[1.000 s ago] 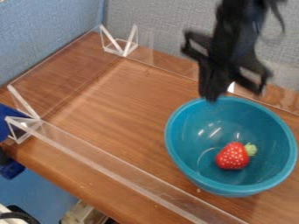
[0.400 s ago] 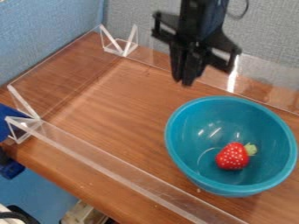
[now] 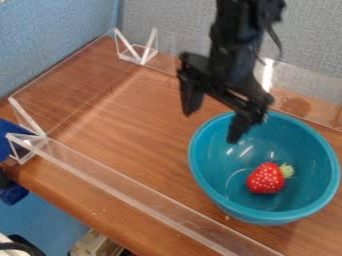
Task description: Remove the strawberry from inside the blue bowl and put it on the table
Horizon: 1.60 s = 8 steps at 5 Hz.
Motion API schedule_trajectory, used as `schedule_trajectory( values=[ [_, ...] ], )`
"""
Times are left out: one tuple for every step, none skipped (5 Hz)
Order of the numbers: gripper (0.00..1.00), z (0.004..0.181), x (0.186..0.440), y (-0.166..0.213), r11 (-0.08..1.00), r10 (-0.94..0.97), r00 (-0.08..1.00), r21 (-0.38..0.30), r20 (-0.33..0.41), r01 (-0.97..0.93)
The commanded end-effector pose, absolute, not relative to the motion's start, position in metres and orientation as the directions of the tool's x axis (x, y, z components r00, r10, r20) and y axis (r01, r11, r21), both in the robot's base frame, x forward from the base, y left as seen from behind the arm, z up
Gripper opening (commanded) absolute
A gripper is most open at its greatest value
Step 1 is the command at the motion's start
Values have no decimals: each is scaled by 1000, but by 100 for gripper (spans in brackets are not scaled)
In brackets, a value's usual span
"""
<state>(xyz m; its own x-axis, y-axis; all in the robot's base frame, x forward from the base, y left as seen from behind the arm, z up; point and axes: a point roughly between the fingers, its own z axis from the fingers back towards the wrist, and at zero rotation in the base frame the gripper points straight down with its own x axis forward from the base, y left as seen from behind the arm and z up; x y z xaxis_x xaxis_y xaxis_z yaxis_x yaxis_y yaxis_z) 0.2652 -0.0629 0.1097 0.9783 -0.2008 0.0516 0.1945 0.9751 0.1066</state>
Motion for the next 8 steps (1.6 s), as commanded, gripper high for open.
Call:
schedule_trajectory(
  values=[
    [100, 114, 263, -79, 970, -232, 967, 98, 105, 222],
    [100, 97, 261, -91, 961, -267, 960, 92, 89, 259],
    [100, 77, 259, -97, 957, -282, 957, 89, 63, 276],
    [100, 59, 260, -99, 956, -285, 958, 89, 40, 281],
    [100, 44, 261, -101, 955, -285, 958, 89, 17, 283],
    [0, 41, 263, -100, 955, -284, 959, 95, 15, 282],
    [0, 42, 262, -99, 952, -292, 956, 102, 17, 289],
    [0, 47, 262, -98, 949, -299, 954, 110, 19, 295]
  ],
)
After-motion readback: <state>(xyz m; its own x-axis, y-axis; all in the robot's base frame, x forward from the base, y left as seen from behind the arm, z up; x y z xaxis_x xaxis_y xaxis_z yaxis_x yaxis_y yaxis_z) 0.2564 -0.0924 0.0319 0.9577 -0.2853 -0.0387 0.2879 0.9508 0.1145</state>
